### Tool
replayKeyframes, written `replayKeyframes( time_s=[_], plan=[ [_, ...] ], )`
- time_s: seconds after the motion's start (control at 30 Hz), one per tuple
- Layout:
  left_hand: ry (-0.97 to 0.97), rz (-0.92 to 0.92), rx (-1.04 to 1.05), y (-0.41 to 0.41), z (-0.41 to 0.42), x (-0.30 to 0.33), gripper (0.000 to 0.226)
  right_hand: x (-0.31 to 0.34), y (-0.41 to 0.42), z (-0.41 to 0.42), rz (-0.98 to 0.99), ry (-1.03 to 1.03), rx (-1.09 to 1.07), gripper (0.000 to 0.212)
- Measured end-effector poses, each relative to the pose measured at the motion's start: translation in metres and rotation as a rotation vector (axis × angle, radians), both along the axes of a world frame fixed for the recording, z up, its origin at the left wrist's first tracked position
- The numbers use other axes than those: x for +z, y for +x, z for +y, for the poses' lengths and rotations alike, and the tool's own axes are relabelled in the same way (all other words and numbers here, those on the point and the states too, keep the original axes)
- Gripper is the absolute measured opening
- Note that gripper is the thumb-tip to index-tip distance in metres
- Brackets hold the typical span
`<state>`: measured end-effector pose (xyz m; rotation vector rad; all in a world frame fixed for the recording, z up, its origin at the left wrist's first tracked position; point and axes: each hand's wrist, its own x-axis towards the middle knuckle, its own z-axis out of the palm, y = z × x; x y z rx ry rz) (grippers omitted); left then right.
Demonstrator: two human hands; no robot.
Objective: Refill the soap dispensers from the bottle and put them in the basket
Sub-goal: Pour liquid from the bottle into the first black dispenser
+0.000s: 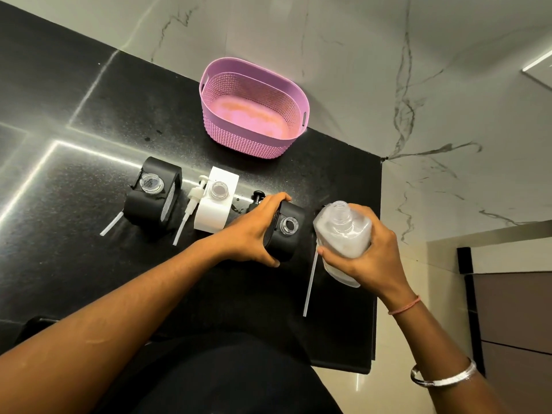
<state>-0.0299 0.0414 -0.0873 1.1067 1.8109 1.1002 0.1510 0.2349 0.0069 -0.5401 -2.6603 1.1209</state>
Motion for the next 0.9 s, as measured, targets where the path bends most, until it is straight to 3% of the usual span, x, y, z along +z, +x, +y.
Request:
replayKeyframes(
  time_s=[0.2, 0.57, 0.7, 0.8, 0.9],
  plan=[
    [-0.015, -0.008, -0.006, 0.0, -0.004, -0.002, 0.123, 0.009, -0.003, 0.002, -0.079, -0.008, 0.091, 0.08],
    [0.002, -0.006, -0.014, 0.0, -0.004, -0.003, 0.12, 0.0, -0.004, 0.01, -0.275, 0.223, 0.23, 0.081],
    [-0.001, -0.004, -0.009, -0.001, -0.003, -0.002, 0.121, -0.003, -0.006, 0.008, -0.258, 0.244, 0.188, 0.081],
    [-0.008, -0.011, -0.012, -0.001, -0.003, -0.003, 0.124, -0.002, -0.007, 0.004, -0.247, 0.382, 0.23, 0.076],
    [-0.006, -0.012, -0.018, -0.001, -0.003, -0.003, 0.124, 0.001, -0.007, 0.009, -0.259, 0.314, 0.195, 0.079]
  ],
)
